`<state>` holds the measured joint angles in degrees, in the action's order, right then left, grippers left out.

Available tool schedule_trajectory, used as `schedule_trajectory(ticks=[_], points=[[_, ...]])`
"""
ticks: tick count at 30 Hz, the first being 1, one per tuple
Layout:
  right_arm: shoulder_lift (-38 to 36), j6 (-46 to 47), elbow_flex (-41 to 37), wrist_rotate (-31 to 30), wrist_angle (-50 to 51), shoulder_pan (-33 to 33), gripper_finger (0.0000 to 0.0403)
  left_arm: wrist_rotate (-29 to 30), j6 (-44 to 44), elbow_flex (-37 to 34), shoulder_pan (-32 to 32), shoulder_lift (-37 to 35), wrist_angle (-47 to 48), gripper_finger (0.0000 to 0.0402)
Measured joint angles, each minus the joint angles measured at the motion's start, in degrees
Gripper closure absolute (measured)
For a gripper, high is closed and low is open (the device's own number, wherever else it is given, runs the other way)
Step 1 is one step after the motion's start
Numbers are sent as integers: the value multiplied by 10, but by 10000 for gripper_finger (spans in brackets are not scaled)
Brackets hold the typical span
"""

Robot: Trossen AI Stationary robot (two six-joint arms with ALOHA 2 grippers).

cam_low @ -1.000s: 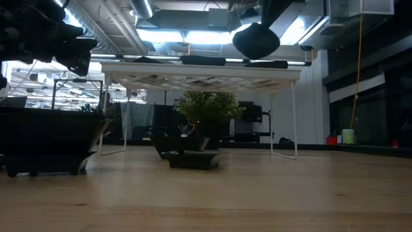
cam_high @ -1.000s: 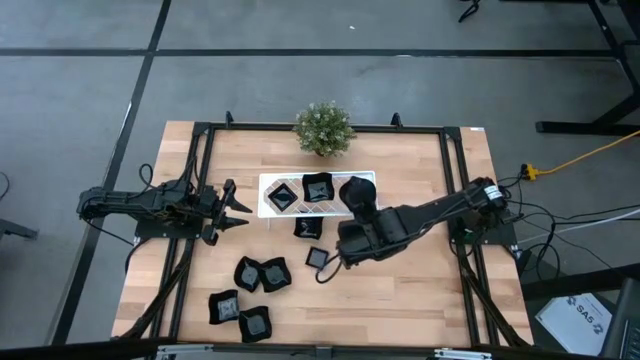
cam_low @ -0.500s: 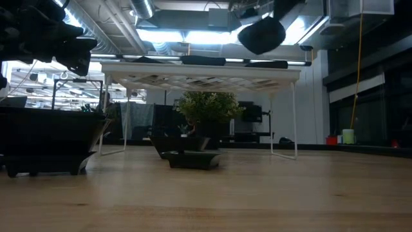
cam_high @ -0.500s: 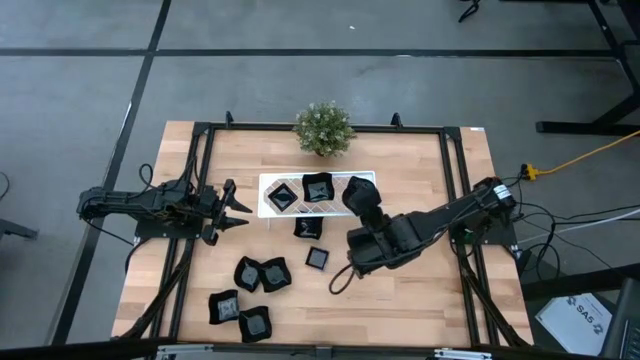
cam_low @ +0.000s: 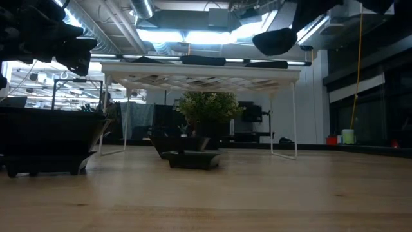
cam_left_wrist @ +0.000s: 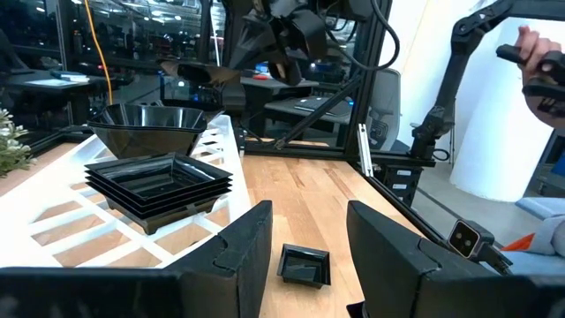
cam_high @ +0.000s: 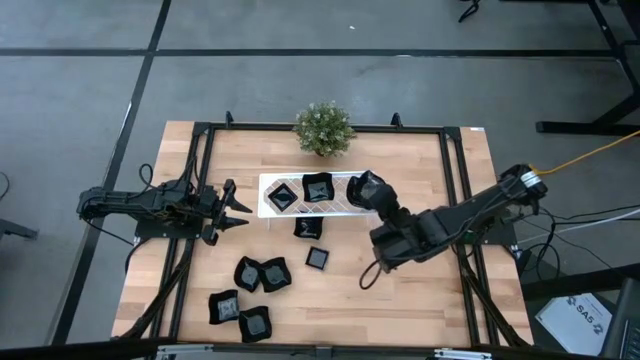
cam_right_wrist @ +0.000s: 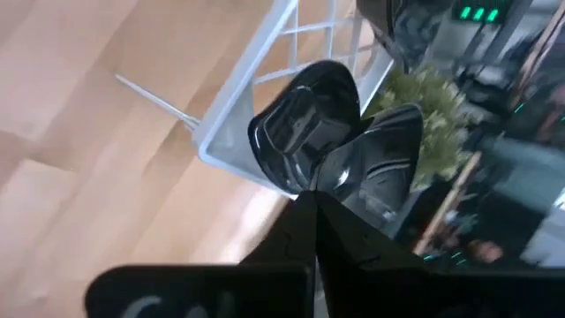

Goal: Pick & Place Mini shaped plates
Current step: Stack the black leaf-shaped plate on top of the black leaf-shaped plate on the shelf

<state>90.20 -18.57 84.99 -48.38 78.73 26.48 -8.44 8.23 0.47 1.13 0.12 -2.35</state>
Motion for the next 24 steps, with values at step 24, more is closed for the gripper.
schedule_trajectory(ticks=[24], points=[[-13, -205, -68, 16, -98, -10, 394, 0, 0, 0, 0, 0, 0, 258]])
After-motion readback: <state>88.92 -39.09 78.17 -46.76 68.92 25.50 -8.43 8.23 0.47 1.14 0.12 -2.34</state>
